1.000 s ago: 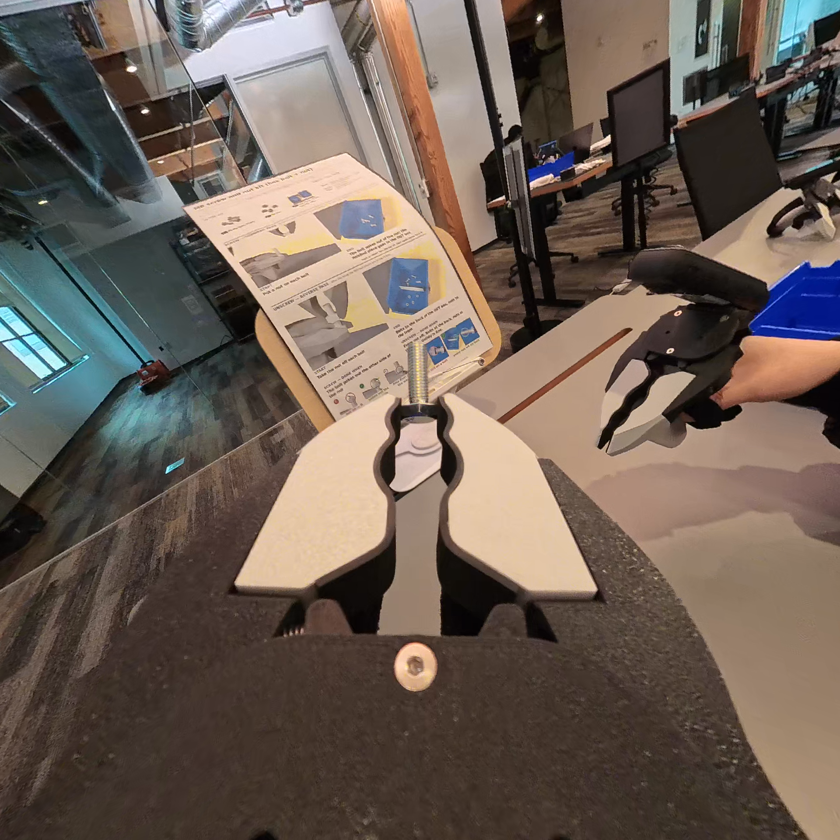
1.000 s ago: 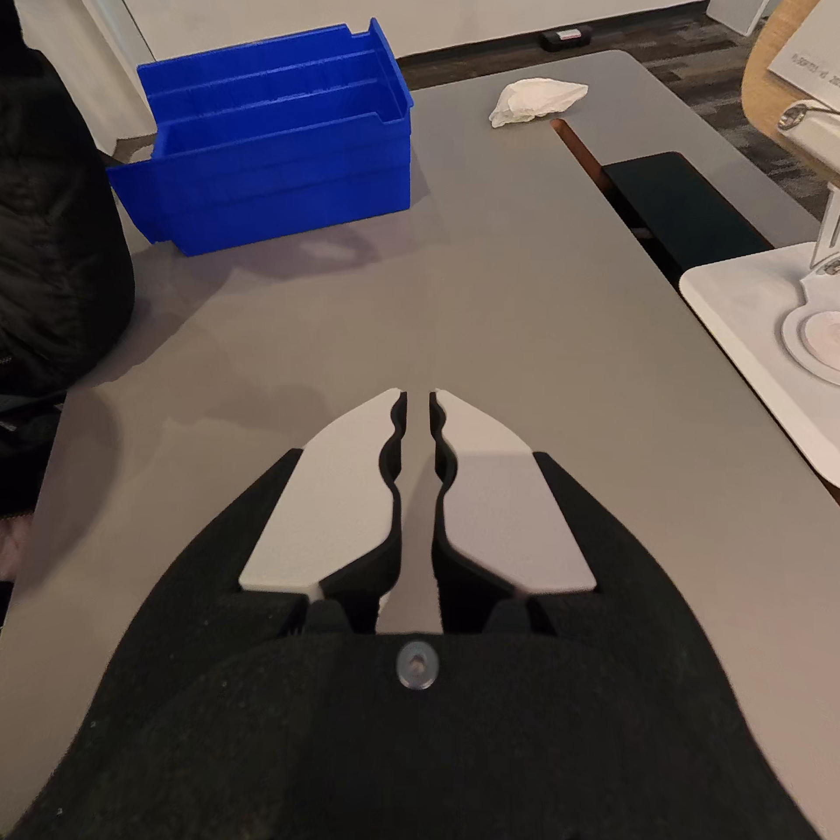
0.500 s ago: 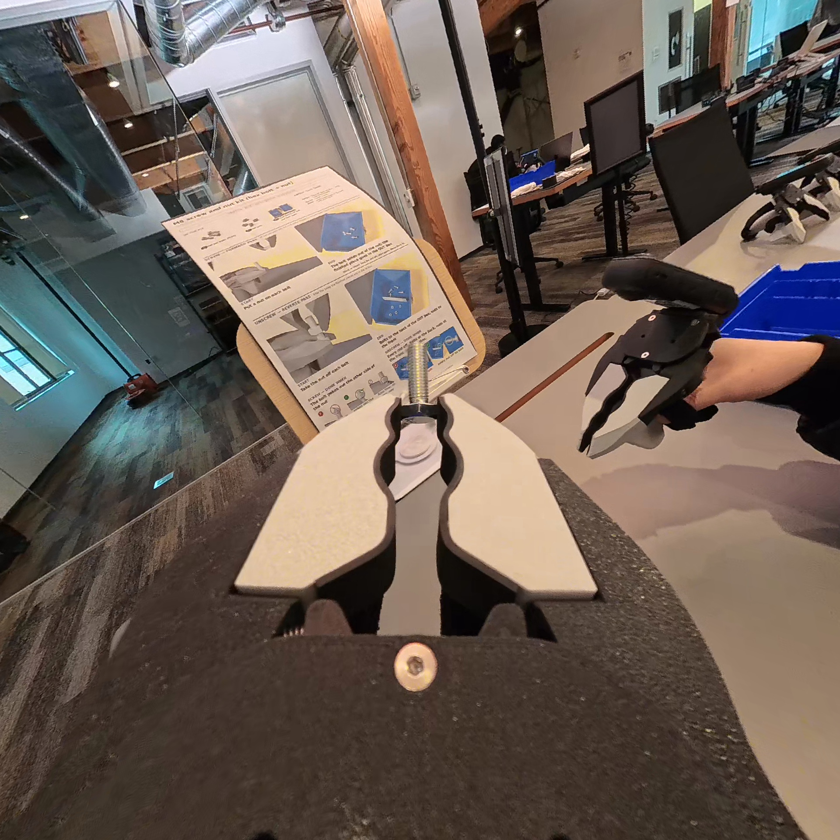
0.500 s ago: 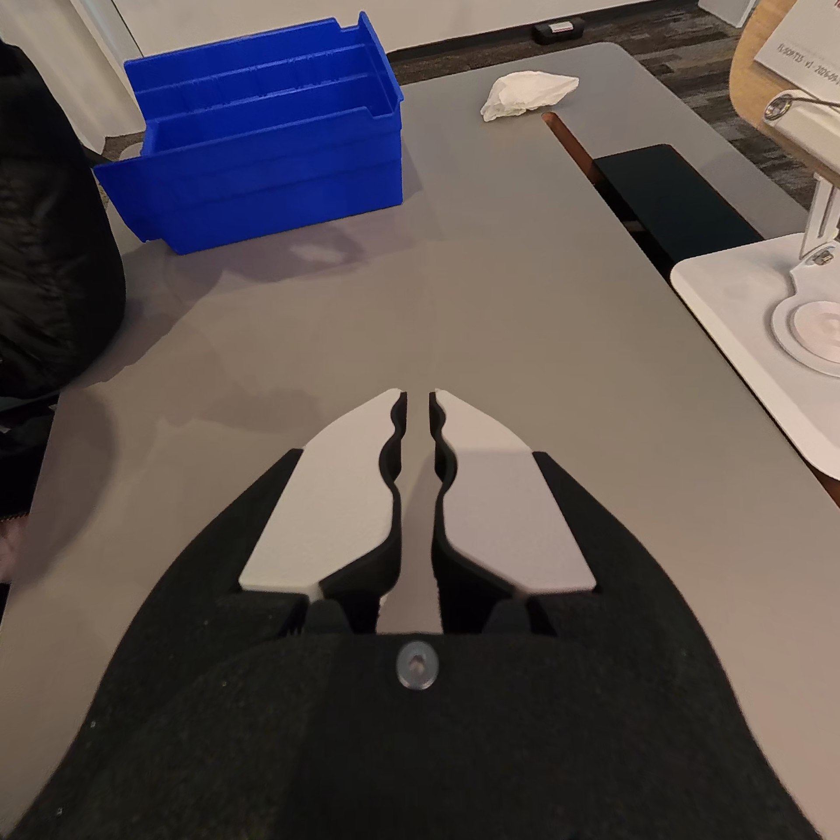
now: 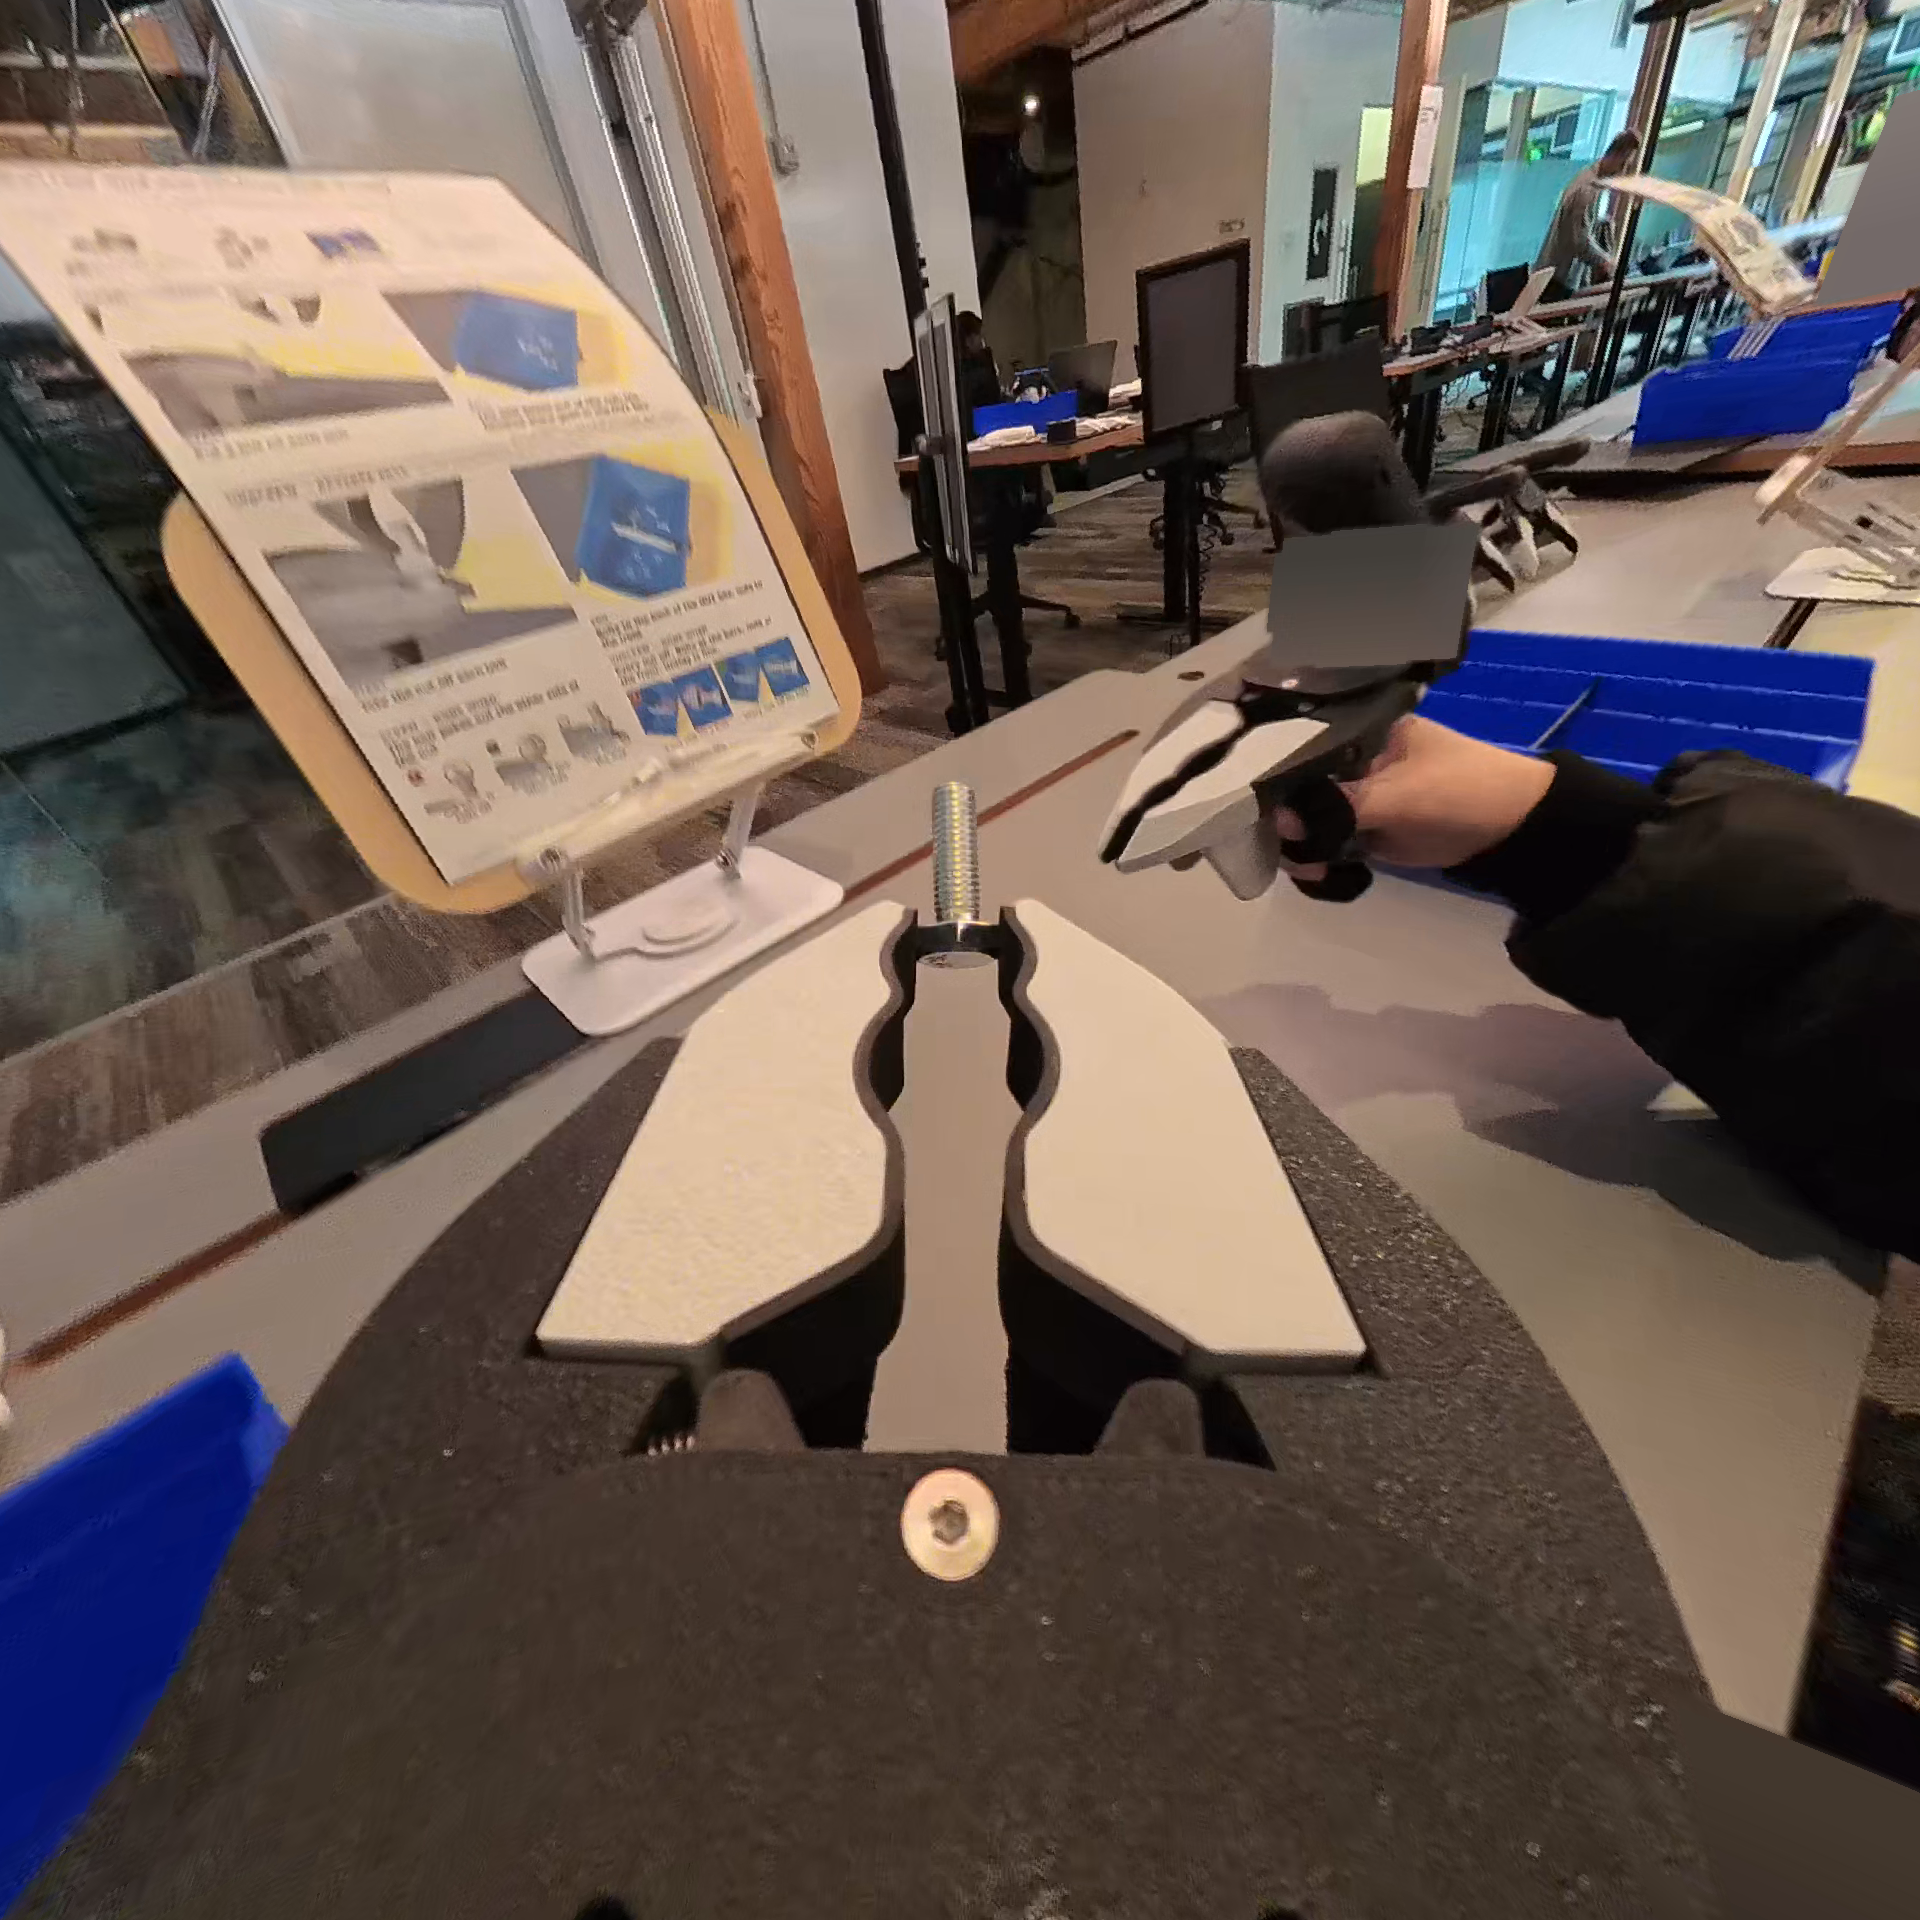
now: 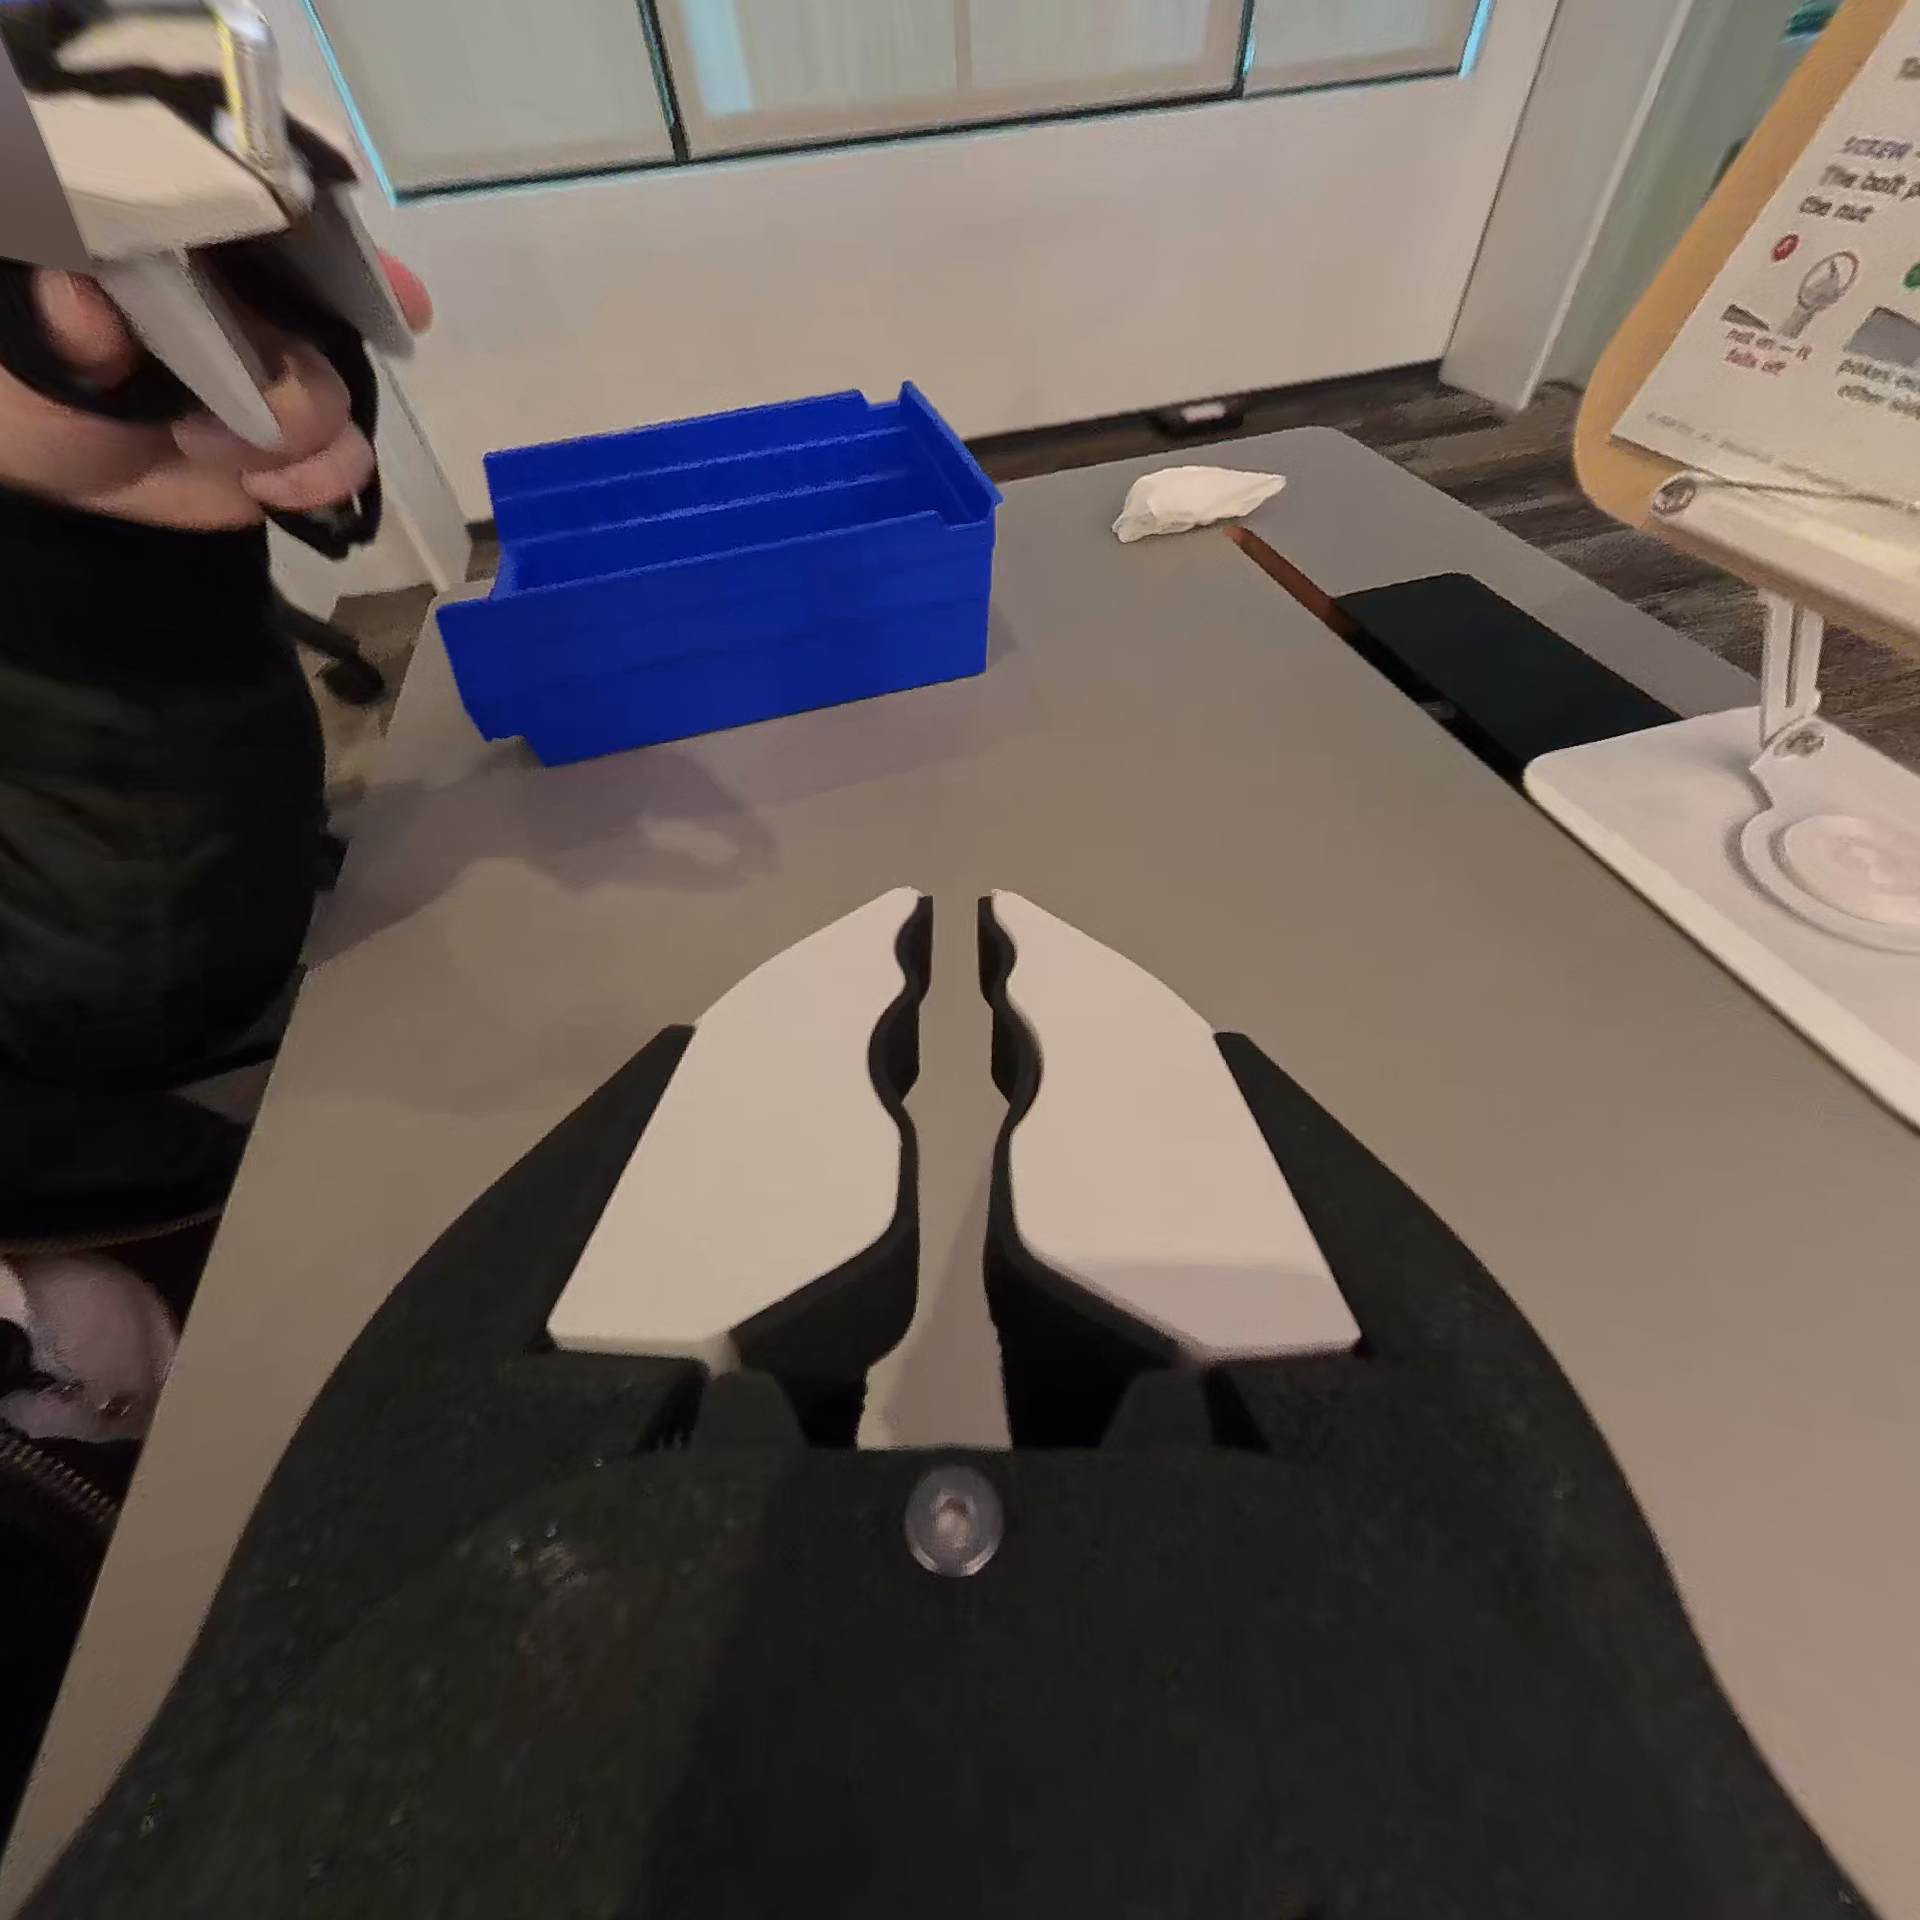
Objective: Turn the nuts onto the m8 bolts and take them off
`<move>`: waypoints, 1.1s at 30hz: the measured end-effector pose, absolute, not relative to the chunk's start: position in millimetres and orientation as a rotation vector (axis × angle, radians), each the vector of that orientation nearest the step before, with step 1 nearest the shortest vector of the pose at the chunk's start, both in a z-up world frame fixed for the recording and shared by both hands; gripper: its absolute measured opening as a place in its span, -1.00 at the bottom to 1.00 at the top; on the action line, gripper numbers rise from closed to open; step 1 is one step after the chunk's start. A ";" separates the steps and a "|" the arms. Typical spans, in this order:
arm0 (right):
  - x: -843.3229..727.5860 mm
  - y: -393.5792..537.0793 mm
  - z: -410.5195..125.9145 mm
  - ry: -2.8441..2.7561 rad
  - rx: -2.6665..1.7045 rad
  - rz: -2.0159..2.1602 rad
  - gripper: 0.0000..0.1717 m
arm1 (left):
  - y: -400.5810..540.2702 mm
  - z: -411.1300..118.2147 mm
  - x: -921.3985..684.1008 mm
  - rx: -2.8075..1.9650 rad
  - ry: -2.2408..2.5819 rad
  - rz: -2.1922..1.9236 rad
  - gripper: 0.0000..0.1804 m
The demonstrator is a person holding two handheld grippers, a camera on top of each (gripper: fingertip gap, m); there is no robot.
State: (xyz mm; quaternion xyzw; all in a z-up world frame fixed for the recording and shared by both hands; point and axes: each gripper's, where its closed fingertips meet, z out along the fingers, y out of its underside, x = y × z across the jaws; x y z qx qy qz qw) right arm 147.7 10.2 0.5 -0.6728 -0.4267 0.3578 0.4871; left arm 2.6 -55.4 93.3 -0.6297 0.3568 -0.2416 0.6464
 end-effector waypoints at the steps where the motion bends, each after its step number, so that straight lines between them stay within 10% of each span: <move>1: 147.6 4.8 -9.5 -1.011 -1.648 0.866 -0.92 | -58.3 83.3 0.5 -1.444 0.800 -0.573 -0.84; 6: 143.1 -12.5 -54.5 -0.967 -1.865 0.792 -0.93 | -76.2 47.2 0.1 -1.454 0.814 -0.688 -0.84; 33: 30.5 -119.1 65.3 -1.519 -1.374 0.907 -0.70 | -115.5 41.1 2.0 -1.417 0.967 -0.817 -0.84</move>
